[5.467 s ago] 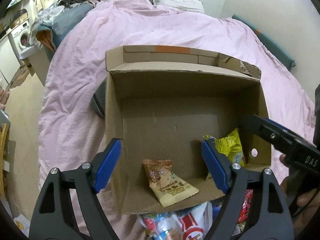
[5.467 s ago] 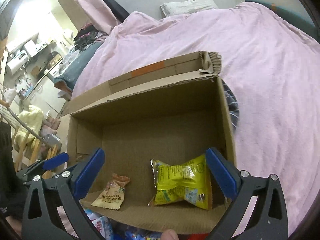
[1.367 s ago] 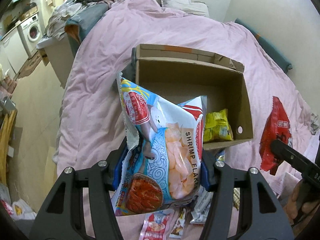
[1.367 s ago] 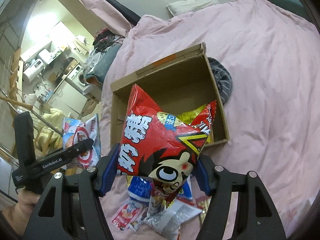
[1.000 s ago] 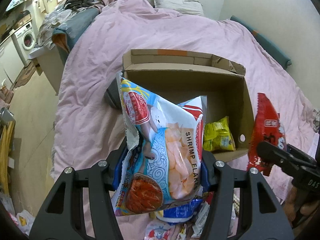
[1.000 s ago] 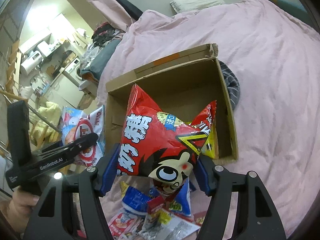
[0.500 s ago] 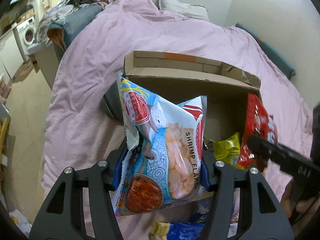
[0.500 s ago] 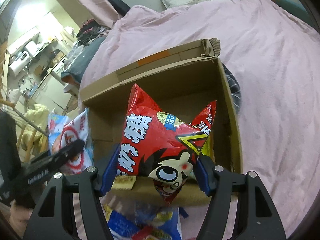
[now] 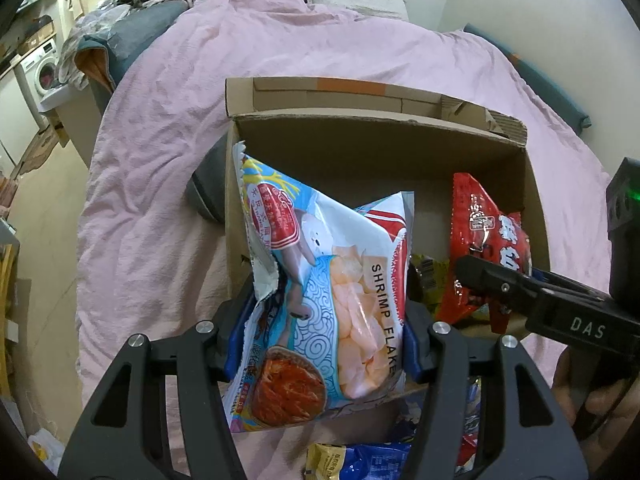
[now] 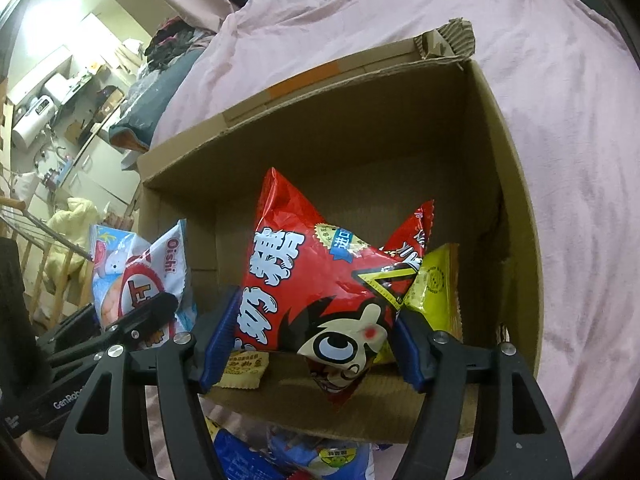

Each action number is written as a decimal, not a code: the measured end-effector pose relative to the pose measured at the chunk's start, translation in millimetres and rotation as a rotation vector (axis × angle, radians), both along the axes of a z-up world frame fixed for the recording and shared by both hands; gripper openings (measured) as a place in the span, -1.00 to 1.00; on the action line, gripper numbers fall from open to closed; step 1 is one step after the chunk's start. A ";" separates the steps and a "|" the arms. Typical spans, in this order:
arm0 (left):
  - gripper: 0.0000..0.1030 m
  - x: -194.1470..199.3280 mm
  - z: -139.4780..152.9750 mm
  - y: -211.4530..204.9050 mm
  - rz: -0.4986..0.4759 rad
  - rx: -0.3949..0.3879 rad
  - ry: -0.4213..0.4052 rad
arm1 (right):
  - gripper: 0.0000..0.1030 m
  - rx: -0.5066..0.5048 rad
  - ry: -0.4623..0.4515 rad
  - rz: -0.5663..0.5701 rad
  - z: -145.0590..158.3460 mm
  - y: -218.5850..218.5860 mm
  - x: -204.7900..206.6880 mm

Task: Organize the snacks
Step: 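Lower both bags into the box and open both tools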

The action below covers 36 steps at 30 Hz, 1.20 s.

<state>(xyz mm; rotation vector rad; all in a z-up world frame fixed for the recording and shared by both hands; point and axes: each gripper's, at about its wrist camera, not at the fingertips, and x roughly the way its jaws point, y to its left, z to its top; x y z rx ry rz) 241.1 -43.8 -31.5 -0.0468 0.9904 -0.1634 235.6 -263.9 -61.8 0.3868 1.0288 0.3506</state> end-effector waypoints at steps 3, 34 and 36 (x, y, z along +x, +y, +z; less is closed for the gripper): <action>0.10 0.2 -0.5 1.1 0.008 0.003 0.002 | 0.39 0.018 0.000 -0.007 2.3 0.2 3.3; 0.59 0.7 6.5 8.8 0.034 -0.018 -0.016 | 0.85 0.140 -0.042 -0.043 12.6 -20.2 -1.5; 0.59 0.2 6.5 7.7 0.028 -0.016 -0.019 | 0.85 0.130 -0.044 -0.037 14.0 -18.5 -0.3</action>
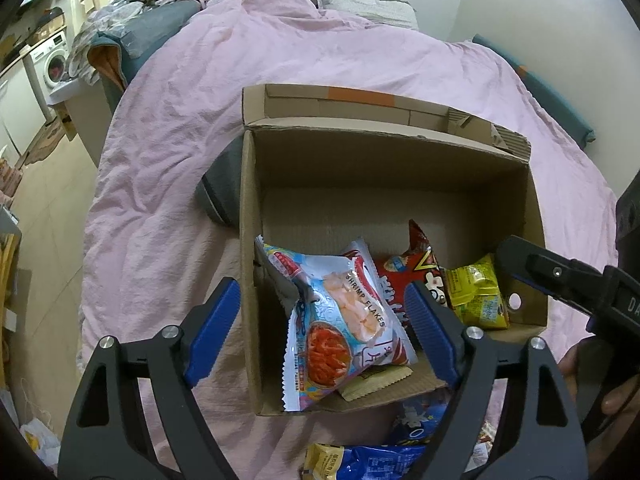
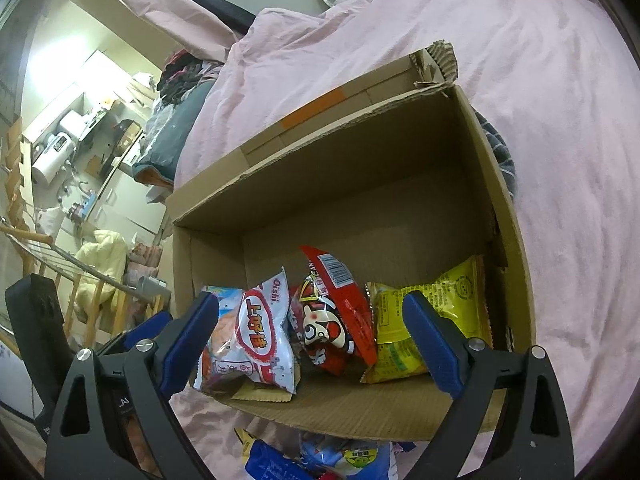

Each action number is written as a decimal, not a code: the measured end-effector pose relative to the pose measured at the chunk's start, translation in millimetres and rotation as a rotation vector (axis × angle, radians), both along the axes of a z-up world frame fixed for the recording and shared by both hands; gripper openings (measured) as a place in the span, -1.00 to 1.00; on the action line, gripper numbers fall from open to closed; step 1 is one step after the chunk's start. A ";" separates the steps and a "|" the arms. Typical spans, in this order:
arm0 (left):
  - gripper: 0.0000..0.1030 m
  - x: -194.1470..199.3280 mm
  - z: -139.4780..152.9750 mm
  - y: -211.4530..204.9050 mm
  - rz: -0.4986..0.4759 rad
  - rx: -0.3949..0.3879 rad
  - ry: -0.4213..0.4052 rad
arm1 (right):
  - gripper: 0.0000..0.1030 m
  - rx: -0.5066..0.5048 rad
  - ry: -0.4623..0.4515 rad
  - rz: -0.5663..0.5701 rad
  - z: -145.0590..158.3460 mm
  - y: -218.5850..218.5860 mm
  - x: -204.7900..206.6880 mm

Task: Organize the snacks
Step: 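Lower both bags into the box and open both tools, then move both tools back over the remaining snacks on the bed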

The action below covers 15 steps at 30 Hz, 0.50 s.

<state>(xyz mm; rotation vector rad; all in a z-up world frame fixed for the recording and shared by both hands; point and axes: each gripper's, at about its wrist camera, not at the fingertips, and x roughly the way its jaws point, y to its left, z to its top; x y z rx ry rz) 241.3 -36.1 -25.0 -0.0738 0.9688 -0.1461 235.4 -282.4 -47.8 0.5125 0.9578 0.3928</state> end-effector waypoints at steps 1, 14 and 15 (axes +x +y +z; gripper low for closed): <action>0.59 -0.3 0.3 -0.8 0.000 0.002 -0.001 | 0.85 -0.010 -0.002 0.005 0.5 1.1 0.5; 0.59 -17.5 14.2 0.4 0.004 0.007 -0.045 | 0.85 -0.042 -0.011 -0.030 15.2 -6.3 -25.5; 0.59 -20.7 16.7 1.9 0.006 0.008 -0.049 | 0.85 -0.039 -0.011 -0.032 16.6 -7.4 -28.2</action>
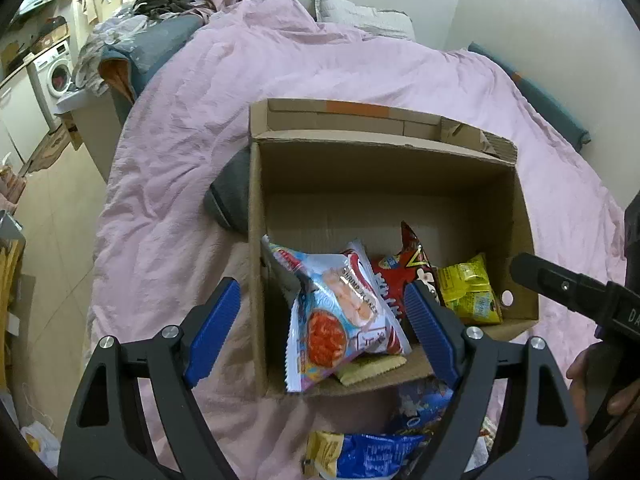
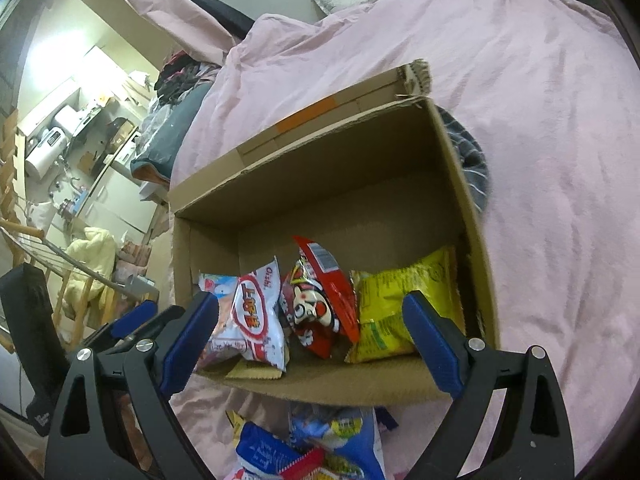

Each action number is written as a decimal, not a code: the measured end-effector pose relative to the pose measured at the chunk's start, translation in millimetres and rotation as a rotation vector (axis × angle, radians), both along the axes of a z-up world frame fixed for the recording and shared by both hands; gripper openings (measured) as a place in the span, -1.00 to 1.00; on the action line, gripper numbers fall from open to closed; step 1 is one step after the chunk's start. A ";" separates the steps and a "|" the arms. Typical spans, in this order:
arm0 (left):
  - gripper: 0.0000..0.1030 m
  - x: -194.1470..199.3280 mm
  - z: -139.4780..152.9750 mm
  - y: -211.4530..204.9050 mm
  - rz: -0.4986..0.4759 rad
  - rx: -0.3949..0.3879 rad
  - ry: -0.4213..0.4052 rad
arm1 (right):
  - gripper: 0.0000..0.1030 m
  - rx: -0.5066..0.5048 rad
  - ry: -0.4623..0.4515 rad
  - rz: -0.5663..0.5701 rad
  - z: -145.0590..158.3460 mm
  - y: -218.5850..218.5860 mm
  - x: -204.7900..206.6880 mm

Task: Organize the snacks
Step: 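Move both tools back over the remaining snacks on the bed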

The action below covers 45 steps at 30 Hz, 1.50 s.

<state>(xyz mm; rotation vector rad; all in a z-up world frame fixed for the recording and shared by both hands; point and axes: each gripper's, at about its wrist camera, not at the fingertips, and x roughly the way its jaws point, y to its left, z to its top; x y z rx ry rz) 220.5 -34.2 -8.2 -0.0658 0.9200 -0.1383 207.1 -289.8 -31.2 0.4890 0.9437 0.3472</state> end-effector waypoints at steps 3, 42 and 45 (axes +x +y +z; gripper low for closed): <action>0.59 -9.1 6.5 3.0 -0.005 0.009 -0.014 | 0.85 -0.007 -0.010 -0.003 5.4 -3.0 -9.6; 0.59 -111.7 -16.7 45.8 0.072 0.004 0.148 | 0.85 0.039 0.428 0.084 -78.5 14.6 -133.0; 0.59 -111.2 -19.4 49.2 0.081 0.004 0.162 | 0.83 0.000 0.503 0.095 -96.1 23.7 -136.3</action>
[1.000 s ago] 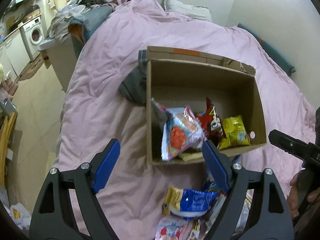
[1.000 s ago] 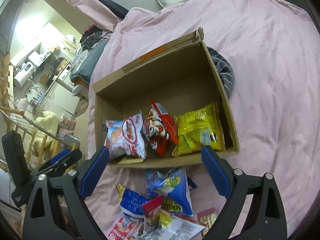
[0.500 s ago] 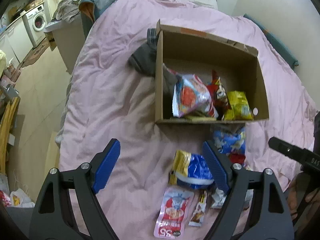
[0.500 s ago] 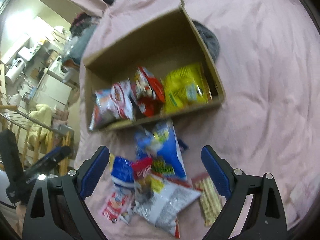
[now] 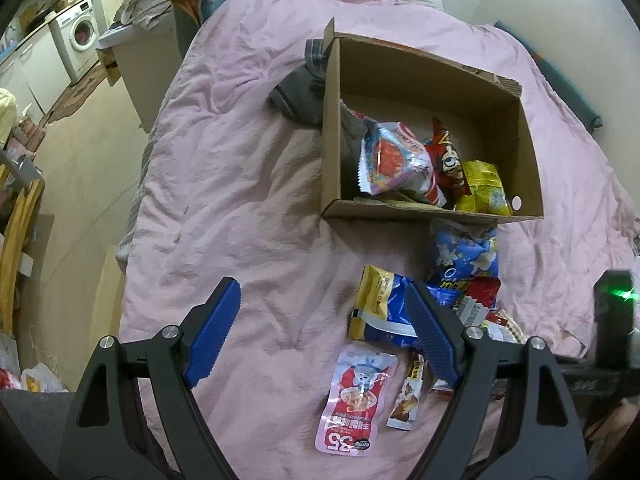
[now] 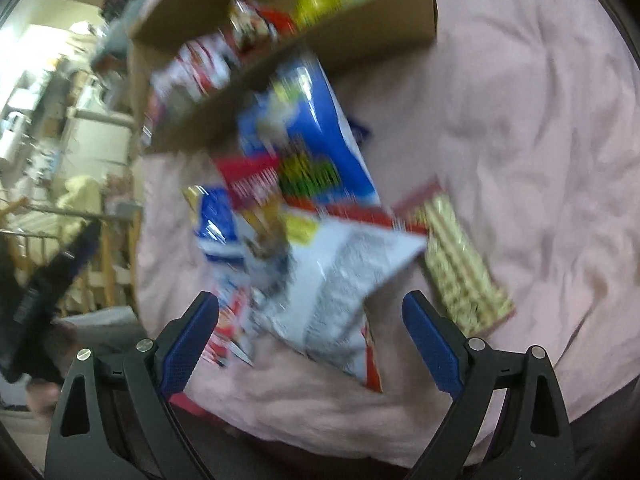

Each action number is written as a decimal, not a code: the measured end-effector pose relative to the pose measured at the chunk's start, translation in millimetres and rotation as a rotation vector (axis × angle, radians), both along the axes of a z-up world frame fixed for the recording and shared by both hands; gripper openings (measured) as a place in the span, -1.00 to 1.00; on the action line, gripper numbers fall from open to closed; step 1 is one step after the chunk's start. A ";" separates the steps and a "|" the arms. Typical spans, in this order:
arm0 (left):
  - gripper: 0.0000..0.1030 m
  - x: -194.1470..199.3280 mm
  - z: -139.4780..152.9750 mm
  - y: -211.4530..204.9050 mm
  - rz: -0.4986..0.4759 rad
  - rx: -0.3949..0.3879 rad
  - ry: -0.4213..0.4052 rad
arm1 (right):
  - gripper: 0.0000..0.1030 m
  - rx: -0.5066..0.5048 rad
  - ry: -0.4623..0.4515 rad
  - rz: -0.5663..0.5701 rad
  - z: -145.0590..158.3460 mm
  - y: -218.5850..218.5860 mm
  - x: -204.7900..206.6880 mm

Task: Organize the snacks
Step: 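Move both tools back over the remaining snacks on the bed, then grasp the white printed bag with the right tool while the left tool grasps the pink cartoon packet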

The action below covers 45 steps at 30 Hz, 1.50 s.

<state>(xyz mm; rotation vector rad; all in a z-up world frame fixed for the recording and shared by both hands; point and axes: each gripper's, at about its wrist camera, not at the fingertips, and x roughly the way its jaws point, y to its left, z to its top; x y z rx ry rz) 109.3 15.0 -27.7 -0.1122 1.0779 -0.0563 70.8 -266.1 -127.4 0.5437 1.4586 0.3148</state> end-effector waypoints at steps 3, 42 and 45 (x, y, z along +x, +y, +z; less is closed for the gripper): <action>0.59 1.5 -6.9 2.8 0.010 -0.002 0.034 | 0.65 -0.010 0.022 0.018 -9.4 7.9 3.5; 0.39 -14.6 -124.3 -93.8 -0.296 0.173 0.434 | -0.18 0.064 -0.301 -0.121 56.1 -48.7 -12.5; 0.43 -15.0 -127.3 -100.5 -0.307 0.181 0.438 | -0.18 0.070 -0.298 -0.120 56.0 -48.1 -12.6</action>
